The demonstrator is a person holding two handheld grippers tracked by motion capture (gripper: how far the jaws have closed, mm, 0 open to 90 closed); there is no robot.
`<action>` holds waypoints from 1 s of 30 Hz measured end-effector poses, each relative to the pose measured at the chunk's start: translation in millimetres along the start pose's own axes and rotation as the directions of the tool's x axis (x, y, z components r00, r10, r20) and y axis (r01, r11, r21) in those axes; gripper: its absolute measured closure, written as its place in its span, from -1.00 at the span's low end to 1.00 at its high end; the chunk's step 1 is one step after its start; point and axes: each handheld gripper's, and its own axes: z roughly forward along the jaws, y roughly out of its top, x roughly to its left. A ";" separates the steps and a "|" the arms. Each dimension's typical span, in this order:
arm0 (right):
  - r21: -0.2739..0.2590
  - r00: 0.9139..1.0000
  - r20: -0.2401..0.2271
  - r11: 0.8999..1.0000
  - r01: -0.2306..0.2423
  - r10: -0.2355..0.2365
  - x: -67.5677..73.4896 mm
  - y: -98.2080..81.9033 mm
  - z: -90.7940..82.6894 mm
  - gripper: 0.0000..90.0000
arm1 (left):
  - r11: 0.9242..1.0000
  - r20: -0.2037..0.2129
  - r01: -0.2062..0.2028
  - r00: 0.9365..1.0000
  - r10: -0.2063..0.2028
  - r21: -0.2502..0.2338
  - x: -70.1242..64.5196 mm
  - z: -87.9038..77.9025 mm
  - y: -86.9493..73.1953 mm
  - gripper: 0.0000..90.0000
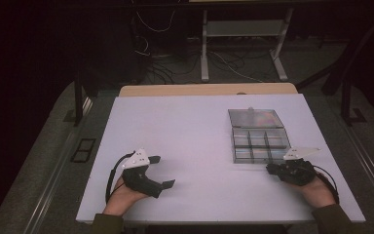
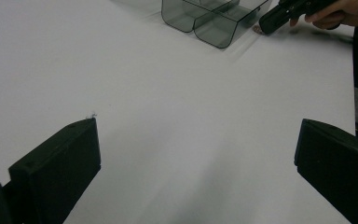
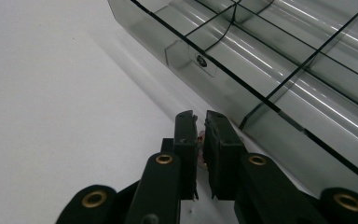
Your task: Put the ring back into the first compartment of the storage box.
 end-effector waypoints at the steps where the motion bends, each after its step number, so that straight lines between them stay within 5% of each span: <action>1: 0.002 1.000 0.001 1.000 0.000 0.000 -0.1 -0.1 0.5 0.83 | 1.000 0.000 0.000 1.000 0.000 0.000 0.0 0.0 0.0 -1.00; 30: -0.006 0.999 -0.012 0.999 -0.046 0.046 -3.8 -1.5 -0.8 0.95 | 1.000 0.016 -0.013 1.000 0.013 0.004 -1.6 4.3 -2.3 -1.00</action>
